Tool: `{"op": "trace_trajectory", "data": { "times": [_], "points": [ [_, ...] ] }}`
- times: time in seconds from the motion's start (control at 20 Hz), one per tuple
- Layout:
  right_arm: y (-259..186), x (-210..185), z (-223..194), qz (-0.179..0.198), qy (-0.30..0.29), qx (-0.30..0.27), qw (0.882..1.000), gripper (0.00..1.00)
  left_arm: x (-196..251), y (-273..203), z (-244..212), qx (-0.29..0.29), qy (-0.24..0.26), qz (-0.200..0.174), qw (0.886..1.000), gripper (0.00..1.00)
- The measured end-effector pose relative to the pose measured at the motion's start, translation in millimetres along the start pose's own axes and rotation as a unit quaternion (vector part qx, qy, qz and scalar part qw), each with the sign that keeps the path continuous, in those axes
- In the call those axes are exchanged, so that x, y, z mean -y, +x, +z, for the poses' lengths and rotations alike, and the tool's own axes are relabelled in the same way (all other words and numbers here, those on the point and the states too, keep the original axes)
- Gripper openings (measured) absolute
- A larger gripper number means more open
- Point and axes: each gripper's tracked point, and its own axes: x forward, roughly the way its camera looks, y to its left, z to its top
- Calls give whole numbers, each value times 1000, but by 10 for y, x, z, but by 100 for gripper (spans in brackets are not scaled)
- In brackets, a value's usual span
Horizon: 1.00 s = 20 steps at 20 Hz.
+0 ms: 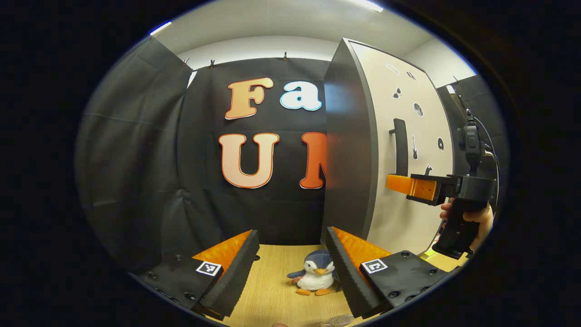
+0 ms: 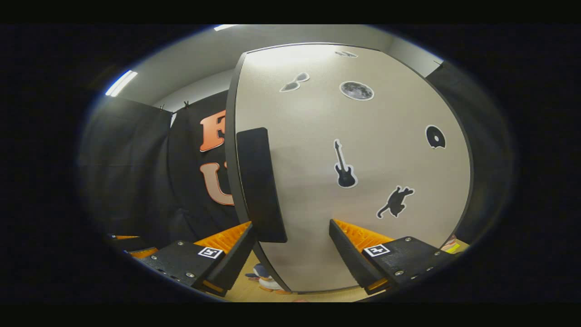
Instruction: Open the cabinet door with the right hand, grasp the bottle in the cabinet with the left hand and place it on the coaster, then close the cabinet door with the right hand.
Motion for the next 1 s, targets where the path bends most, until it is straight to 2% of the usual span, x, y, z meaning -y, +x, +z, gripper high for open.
{"op": "trace_trajectory", "data": {
  "times": [0.15,0.2,0.25,0.4,0.45,0.5,0.65,0.85,1.0],
  "points": [
    [-150,-2,61,6,-5,3,1000,96,20,-46,35,2,3,8,1000,97],
    [-238,2,75,8,-9,2,1000,100,35,-65,45,3,4,12,1000,97],
    [-328,2,88,12,-13,1,1000,97,49,-101,58,4,3,15,1000,97],
    [-638,52,167,20,-26,4,999,97,135,-199,98,9,-1,25,1000,96],
    [-750,81,191,21,-31,4,999,100,156,-239,101,9,-2,29,1000,96],
    [-869,110,217,22,-36,4,999,96,189,-291,118,10,-5,33,999,96],
    [-1193,194,281,27,-49,5,998,97,308,-431,155,14,-14,42,999,96],
    [-1638,345,358,27,-73,5,997,97,512,-622,176,14,-21,46,999,98],
    [-1970,494,548,18,-86,30,996,97,620,-753,215,18,-19,55,998,97]
  ]
}}
